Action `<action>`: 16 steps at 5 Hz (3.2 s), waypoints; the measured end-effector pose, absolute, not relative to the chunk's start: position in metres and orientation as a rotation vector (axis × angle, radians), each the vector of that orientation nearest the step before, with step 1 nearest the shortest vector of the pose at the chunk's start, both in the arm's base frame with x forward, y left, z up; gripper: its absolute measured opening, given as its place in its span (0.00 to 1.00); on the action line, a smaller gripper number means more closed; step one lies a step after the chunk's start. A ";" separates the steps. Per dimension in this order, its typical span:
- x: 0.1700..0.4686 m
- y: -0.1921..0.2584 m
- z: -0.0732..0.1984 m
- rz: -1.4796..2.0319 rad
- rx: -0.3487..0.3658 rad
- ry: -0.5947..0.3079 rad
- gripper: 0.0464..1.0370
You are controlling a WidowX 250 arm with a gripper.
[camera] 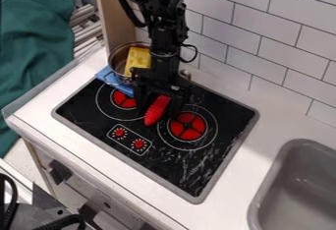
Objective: Move the red spoon to the lower left corner of the stove
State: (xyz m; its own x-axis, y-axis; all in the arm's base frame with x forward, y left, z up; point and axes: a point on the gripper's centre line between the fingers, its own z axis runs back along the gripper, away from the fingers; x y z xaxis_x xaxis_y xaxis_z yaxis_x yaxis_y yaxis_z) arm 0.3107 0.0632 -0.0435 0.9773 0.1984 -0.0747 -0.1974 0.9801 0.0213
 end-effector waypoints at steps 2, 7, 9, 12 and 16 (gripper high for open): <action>0.317 0.063 -0.044 0.173 0.025 0.028 0.35; 0.234 0.161 0.014 0.278 0.086 -0.034 0.32; 0.211 0.193 -0.013 0.267 0.088 0.042 0.32; 0.211 0.203 -0.042 0.202 0.049 0.063 0.70; 0.227 0.173 0.044 0.156 0.011 -0.137 0.96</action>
